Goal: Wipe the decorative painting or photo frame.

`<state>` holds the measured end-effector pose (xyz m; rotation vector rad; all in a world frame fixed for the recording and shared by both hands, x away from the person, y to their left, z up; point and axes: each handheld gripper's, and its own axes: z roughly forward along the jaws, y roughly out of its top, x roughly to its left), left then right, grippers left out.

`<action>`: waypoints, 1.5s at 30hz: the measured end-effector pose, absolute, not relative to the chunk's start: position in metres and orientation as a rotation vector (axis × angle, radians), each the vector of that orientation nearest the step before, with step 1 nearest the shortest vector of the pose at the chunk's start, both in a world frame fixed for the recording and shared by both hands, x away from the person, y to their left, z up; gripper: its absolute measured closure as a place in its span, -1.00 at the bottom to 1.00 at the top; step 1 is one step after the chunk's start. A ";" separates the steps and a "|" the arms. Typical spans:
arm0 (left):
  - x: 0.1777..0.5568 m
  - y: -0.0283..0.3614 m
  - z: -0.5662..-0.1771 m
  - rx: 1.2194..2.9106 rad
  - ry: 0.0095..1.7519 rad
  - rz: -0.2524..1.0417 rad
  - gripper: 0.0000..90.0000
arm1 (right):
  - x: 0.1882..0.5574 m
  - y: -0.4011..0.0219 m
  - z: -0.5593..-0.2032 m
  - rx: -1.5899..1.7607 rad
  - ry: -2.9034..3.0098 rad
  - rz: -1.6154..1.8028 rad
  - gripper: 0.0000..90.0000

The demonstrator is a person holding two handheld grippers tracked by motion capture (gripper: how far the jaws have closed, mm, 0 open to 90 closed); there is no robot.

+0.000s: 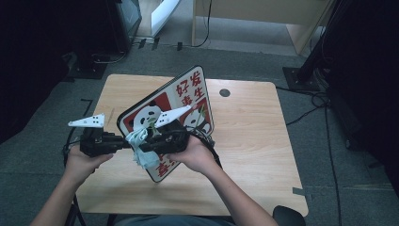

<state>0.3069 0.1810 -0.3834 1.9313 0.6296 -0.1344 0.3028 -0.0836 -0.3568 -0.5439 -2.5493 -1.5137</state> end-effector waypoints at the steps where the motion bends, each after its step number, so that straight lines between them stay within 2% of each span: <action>1: 0.307 0.181 -0.383 1.932 0.630 -0.132 0.85 | 0.303 -0.084 -0.358 -0.543 -2.554 -1.512 0.74; 45: 0.307 0.181 -0.384 1.923 0.643 -0.135 0.88 | 0.291 -0.097 -0.426 -0.589 -2.541 -1.418 0.76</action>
